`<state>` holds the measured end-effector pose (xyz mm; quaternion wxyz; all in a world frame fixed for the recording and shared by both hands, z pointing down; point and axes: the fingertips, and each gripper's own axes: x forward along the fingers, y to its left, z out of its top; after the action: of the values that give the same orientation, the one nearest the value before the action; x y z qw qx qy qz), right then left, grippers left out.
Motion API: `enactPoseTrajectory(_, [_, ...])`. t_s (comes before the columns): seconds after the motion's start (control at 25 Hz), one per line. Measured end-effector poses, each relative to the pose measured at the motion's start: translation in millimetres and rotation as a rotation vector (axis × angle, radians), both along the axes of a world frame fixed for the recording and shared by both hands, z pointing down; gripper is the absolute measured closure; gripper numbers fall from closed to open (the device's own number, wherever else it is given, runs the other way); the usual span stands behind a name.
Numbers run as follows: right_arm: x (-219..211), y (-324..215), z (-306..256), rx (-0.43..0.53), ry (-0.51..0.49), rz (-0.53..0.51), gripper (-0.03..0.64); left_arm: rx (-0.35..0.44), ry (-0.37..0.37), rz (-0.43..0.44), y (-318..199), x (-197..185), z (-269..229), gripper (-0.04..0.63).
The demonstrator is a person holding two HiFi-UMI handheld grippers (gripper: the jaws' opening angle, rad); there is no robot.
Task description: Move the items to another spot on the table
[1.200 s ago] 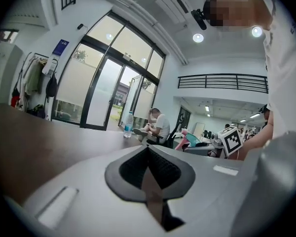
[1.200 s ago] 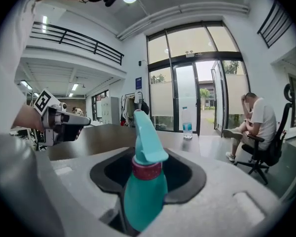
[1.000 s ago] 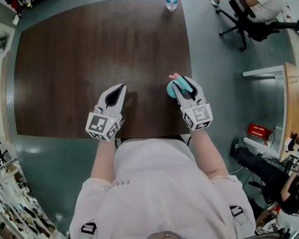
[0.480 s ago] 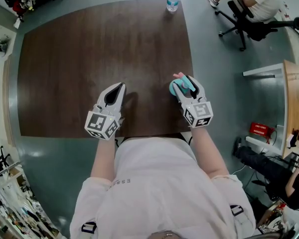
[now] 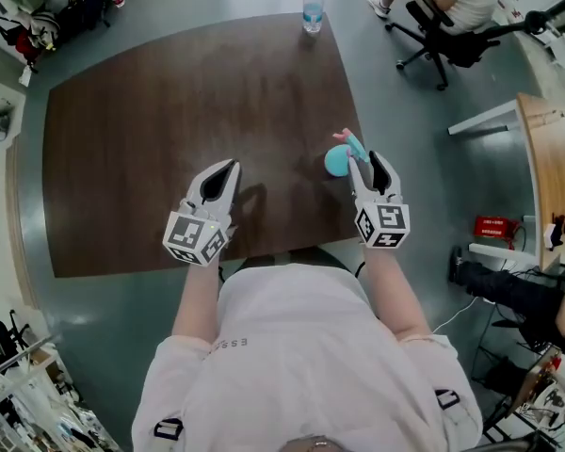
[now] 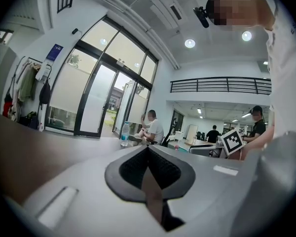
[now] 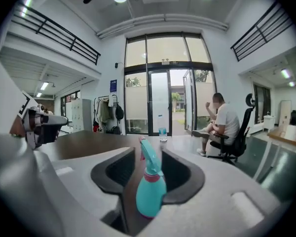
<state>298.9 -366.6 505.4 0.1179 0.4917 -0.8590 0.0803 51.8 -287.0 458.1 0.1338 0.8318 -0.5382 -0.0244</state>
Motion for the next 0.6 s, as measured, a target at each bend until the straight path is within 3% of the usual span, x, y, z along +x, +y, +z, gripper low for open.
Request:
enactPoseTrajectory(0.08, [1, 13, -9, 0.037, 0.016, 0.026, 0.622, 0.009, 0.0, 0.026, 5, 1, -4, 0.58])
enactPoseTrajectory(0.44, [-13, 78, 3, 0.001, -0.004, 0.066, 0.627, 0.0, -0.001, 0.149, 39, 1, 0, 0.58])
enactPoseTrajectory(0.6, [-30, 104, 9, -0.013, -0.017, 0.045, 0.627, 0.009, -0.005, 0.164, 58, -6, -3, 0.58])
